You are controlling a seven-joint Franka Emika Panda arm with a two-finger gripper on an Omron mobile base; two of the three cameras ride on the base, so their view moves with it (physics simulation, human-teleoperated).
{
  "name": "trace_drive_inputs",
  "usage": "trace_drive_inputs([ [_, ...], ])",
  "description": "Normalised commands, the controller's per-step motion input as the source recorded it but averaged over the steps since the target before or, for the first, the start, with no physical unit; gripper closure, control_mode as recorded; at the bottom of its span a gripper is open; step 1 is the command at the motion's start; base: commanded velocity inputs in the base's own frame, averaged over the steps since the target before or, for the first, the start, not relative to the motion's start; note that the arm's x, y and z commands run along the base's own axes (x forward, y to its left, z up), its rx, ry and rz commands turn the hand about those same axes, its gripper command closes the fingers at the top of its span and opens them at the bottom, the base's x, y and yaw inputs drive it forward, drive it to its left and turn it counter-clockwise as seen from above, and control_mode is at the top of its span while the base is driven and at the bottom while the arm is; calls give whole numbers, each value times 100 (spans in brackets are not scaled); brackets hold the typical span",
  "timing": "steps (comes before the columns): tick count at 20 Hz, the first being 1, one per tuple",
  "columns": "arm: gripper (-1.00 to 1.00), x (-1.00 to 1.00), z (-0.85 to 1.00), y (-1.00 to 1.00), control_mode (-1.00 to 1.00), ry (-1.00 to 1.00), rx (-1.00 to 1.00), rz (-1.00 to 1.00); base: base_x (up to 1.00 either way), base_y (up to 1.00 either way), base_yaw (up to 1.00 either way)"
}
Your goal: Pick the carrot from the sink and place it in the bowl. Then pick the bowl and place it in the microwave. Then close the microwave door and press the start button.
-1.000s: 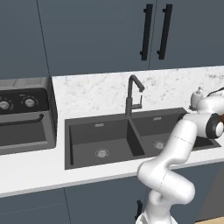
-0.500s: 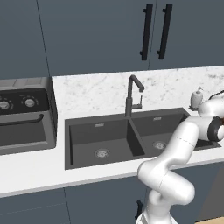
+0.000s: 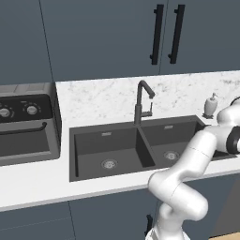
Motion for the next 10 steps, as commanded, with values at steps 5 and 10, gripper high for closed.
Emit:
trace_drive_inputs([
  [5,-100,-53,11,0,-100,0,11,-16,0,0,0],
  [10,-100,-45,-3,0,-100,0,14,-17,0,0,0],
])
